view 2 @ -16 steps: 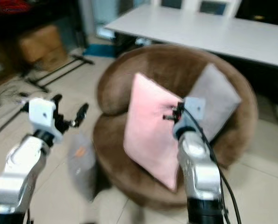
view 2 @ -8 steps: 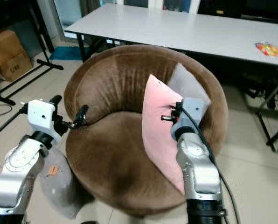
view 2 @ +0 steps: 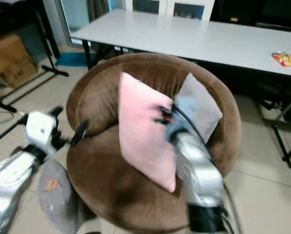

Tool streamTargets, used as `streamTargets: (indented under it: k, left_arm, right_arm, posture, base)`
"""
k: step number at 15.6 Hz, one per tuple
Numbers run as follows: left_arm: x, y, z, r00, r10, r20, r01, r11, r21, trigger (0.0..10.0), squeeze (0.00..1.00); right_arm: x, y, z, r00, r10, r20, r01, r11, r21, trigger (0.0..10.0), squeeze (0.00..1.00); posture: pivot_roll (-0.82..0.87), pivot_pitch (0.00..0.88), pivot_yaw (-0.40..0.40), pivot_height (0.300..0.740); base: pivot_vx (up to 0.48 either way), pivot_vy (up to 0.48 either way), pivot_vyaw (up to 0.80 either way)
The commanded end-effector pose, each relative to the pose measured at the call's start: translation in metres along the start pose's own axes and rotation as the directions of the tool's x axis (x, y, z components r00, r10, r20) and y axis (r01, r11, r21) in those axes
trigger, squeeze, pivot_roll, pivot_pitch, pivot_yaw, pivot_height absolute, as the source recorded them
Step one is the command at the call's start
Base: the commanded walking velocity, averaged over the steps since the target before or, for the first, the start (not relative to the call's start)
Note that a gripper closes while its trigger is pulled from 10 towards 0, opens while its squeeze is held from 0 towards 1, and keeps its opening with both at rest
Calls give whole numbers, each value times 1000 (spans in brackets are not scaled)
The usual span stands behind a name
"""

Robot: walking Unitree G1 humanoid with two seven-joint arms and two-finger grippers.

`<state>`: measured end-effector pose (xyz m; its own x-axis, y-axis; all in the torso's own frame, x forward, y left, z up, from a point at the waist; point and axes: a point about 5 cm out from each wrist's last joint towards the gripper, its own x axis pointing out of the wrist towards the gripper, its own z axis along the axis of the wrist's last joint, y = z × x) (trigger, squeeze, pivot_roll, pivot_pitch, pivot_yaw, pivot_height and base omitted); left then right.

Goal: Move the pillow to the sofa from floor

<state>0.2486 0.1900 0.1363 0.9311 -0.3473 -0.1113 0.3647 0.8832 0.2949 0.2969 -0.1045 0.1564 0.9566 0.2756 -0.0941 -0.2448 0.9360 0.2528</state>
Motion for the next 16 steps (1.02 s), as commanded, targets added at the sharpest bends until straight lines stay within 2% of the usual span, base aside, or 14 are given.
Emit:
streamTargets:
  k: [1, 3, 6, 8, 10, 11, 12, 14, 15, 16]
  left_arm:
    - [1, -10, -1, 996, -86, -15, 86, 996, 17, 10000, 0]
    - [-5, -6, -5, 993, -109, -49, 112, 993, 46, 10000, 0]
    - [-21, 2, -9, 977, -185, -109, 193, 979, 72, 10000, 0]
    - [-27, 4, -8, 969, -214, -122, 224, 972, 74, 10000, 0]
    - [-30, 2, -5, 956, -267, -123, 275, 960, 57, 10000, 0]
    - [-32, 1, -3, 948, -291, -126, 299, 953, 51, 10000, 0]
    - [-32, -1, -3, 937, -321, -139, 330, 943, 48, 10000, 0]
    - [-29, -3, -2, 928, -343, -146, 354, 934, 54, 10000, 0]
    - [-28, -4, -1, 928, -344, -142, 354, 934, 54, 10000, 0]
    - [-28, -4, -1, 929, -343, -143, 353, 934, 56, 10000, 0]
  right_arm:
    - [2, -1, 9, 1000, 11, 22, -11, 1000, 13, 10000, 0]
    - [8, 7, 11, 998, 63, 7, -64, 997, 34, 10000, 0]
    - [16, 31, 11, 983, 179, -30, -175, 980, 98, 10000, 0]
    - [20, 39, 13, 979, 204, -30, -198, 970, 139, 10000, 0]
    - [30, 35, 18, 983, 184, -11, -176, 953, 247, 10000, 0]
    - [36, 28, 17, 988, 153, -13, -142, 942, 304, 10000, 0]
    - [46, 13, 9, 994, 99, -36, -79, 929, 362, 10000, 0]
    - [55, -2, -8, 995, 62, -83, -20, 903, 430, 10000, 0]
    - [61, -10, -23, 990, 49, -134, 16, 897, 442, 10000, 0]
    - [62, -12, -29, 987, 46, -155, 26, 901, 432, 10000, 0]
  posture:
    - [11, 0, -8, 740]
    - [26, 0, -21, 740]
    - [46, 0, -21, 740]
    - [46, 0, -7, 740]
    - [56, 0, 6, 740]
    - [59, 0, 15, 740]
    - [65, 0, 18, 740]
    - [94, 0, 4, 740]
    - [111, 0, -10, 740]
    - [111, 0, -10, 740]
  base:
    - [0, 0, 0]
    - [0, 0, 0]
    - [0, 0, 0]
    - [0, 0, 0]
    - [0, 0, 0]
    - [0, 0, 0]
    - [0, 0, 0]
    - [0, 0, 0]
    - [0, 0, 0]
    - [0, 0, 0]
